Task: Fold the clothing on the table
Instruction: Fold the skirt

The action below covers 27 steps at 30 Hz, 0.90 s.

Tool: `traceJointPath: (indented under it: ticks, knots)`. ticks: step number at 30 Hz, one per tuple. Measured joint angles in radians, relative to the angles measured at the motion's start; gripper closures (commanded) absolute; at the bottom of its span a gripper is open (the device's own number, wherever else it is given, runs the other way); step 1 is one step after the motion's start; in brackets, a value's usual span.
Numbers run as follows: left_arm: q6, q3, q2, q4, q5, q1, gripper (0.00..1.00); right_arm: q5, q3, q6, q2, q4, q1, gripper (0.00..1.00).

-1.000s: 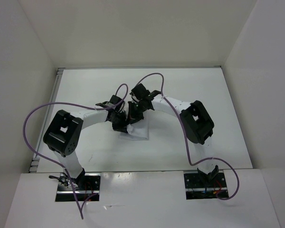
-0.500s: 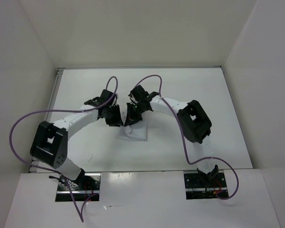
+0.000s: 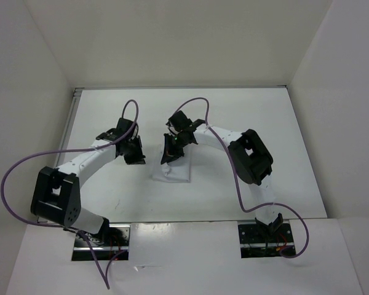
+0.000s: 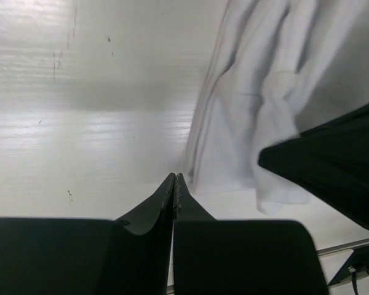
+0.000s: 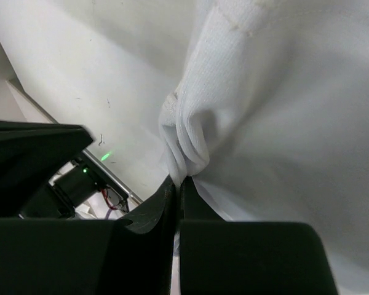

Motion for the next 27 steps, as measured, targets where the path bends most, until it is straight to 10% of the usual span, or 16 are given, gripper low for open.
traceJointPath:
  ticks: [27]
  knots:
    - [-0.047, -0.115, 0.177, 0.196, 0.14, -0.035, 1.0, -0.007, 0.001, 0.0, 0.019, 0.006, 0.013, 1.0]
